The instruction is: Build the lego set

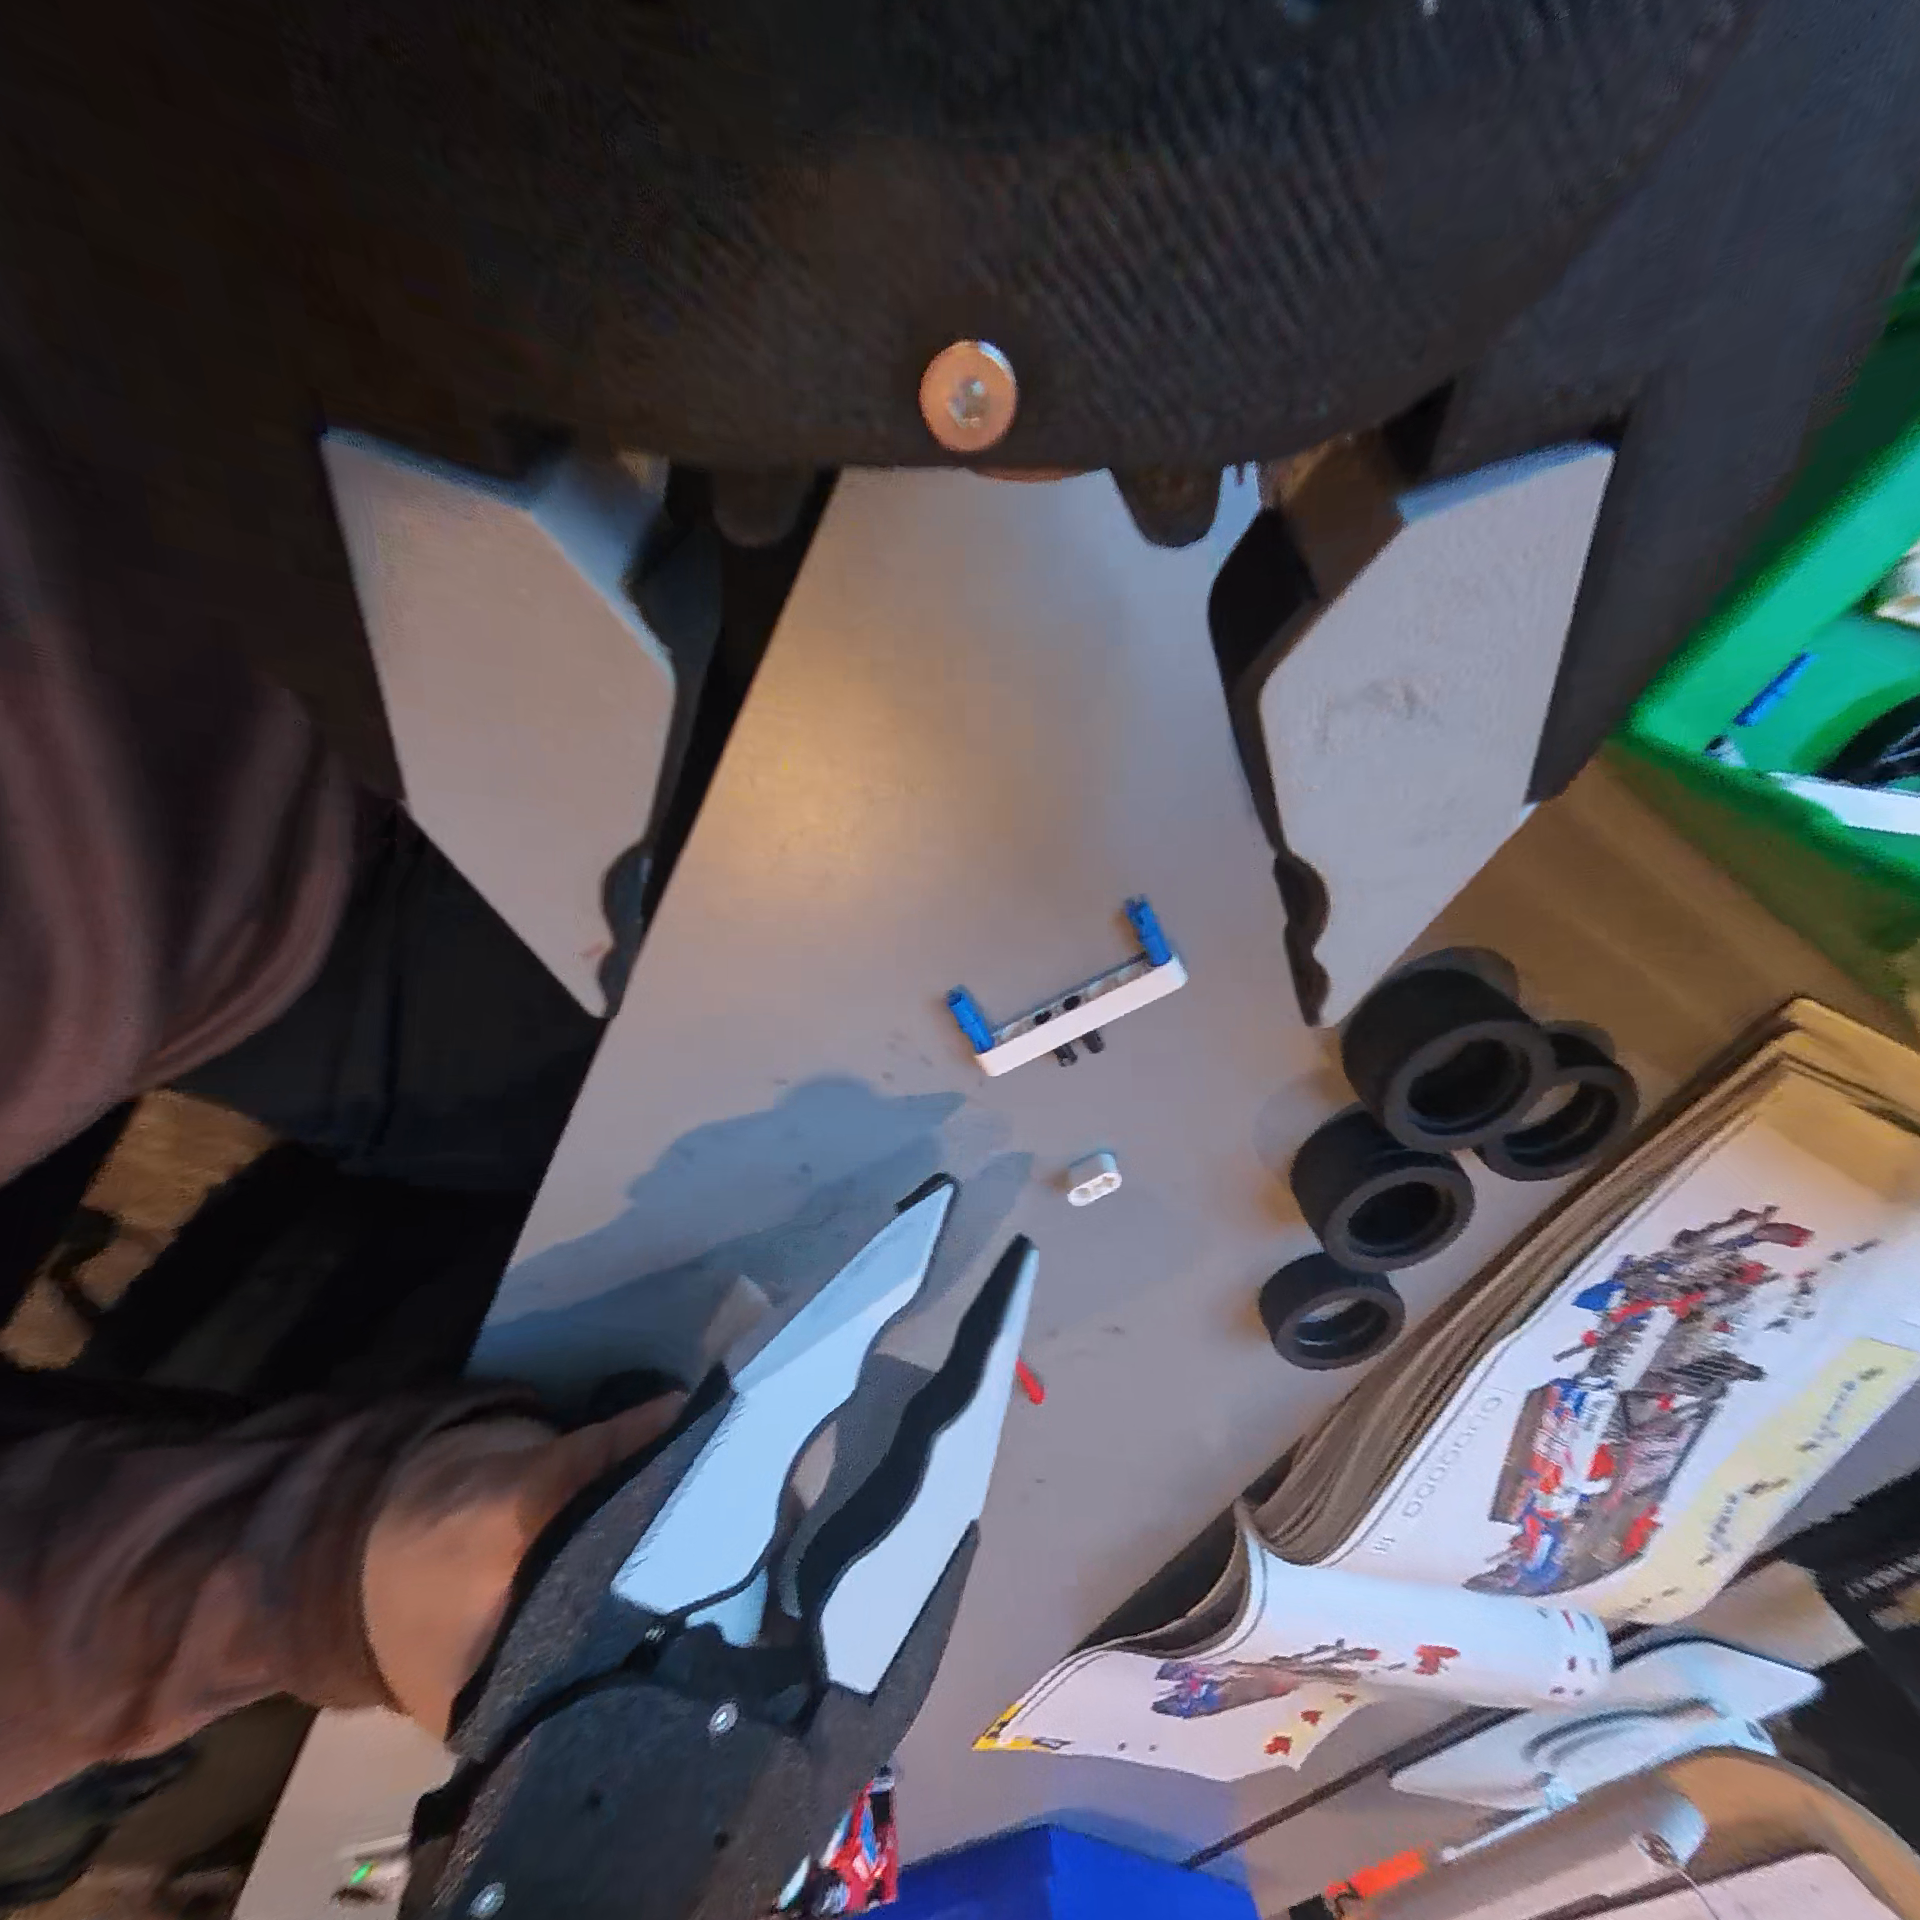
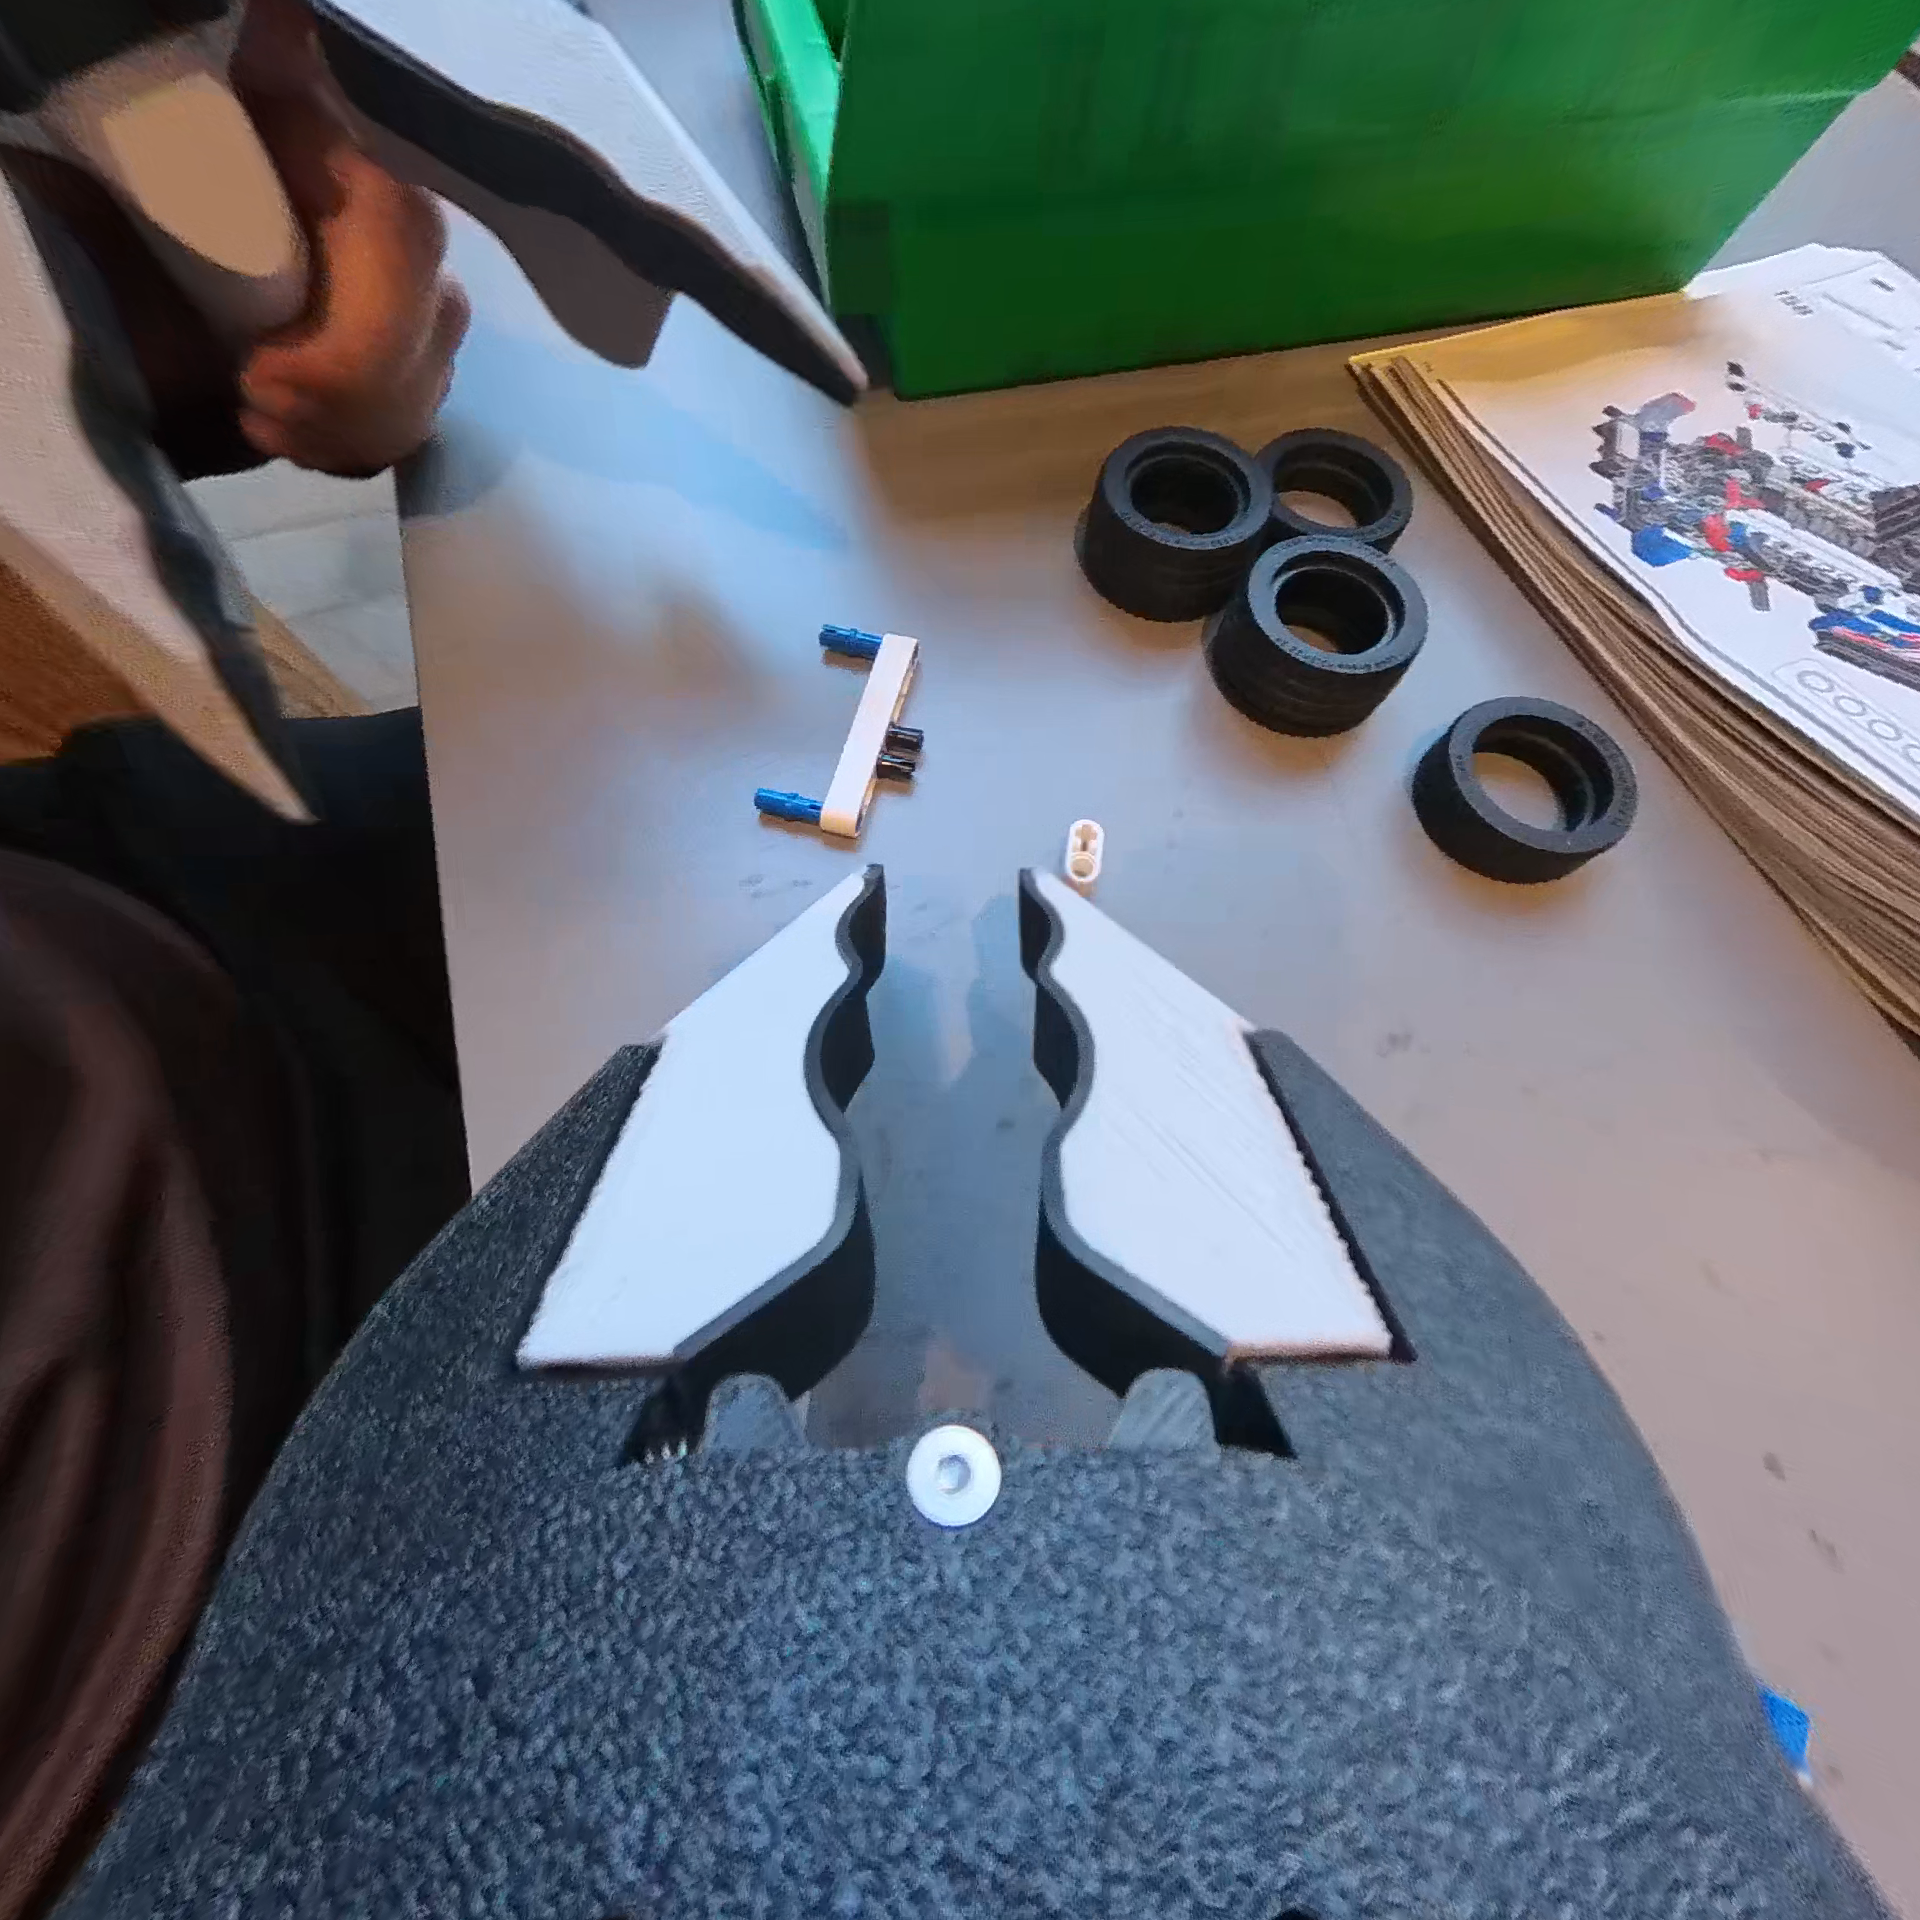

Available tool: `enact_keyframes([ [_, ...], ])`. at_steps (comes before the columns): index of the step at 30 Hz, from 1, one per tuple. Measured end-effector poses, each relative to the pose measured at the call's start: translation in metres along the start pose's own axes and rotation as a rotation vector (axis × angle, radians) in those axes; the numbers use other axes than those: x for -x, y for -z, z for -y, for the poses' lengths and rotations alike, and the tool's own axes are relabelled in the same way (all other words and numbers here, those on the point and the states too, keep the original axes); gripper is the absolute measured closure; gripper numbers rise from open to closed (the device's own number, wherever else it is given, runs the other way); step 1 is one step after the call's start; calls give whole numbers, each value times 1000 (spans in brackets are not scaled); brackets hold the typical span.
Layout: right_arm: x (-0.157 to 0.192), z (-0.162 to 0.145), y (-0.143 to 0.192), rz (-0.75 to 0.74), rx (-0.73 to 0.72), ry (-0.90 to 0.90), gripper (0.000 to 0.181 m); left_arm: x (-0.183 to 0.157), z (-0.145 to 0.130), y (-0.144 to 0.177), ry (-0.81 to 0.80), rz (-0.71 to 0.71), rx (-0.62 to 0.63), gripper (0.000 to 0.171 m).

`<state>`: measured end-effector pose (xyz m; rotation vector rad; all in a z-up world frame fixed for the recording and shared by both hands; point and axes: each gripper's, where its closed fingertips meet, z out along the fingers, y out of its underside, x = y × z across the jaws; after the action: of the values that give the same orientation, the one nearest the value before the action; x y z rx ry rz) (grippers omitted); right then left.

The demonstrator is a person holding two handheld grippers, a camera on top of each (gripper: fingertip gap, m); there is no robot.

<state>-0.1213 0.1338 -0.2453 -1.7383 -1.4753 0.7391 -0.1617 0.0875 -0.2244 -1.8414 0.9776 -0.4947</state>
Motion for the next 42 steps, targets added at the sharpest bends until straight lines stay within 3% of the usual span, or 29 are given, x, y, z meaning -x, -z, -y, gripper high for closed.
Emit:
enact_keyframes([
  [3,1,0,0,29,0,4,157,-1,-9,-5,14,-36,57,62],
  [5,-1,1,0,41,-9,-1,157,-11,-16,-8,43,-139,113,86],
  [7,-5,2,2,52,-19,-12,157,-17,-19,-10,74,-207,142,99],
  [12,-13,3,5,67,-39,-51,157,-16,-6,-4,110,-227,46,112],
  [20,-19,4,6,57,-47,-73,157,-22,-18,-10,-30,-118,93,120],
  [25,-32,4,10,21,-66,-115,157,-16,-11,-6,-87,-21,22,132],
  [32,-39,-2,12,-13,-40,-122,154,-17,-15,-9,-23,-77,65,124],
  [42,-36,-9,5,-28,21,-78,152,-18,-15,-9,-67,-51,54,126],
])
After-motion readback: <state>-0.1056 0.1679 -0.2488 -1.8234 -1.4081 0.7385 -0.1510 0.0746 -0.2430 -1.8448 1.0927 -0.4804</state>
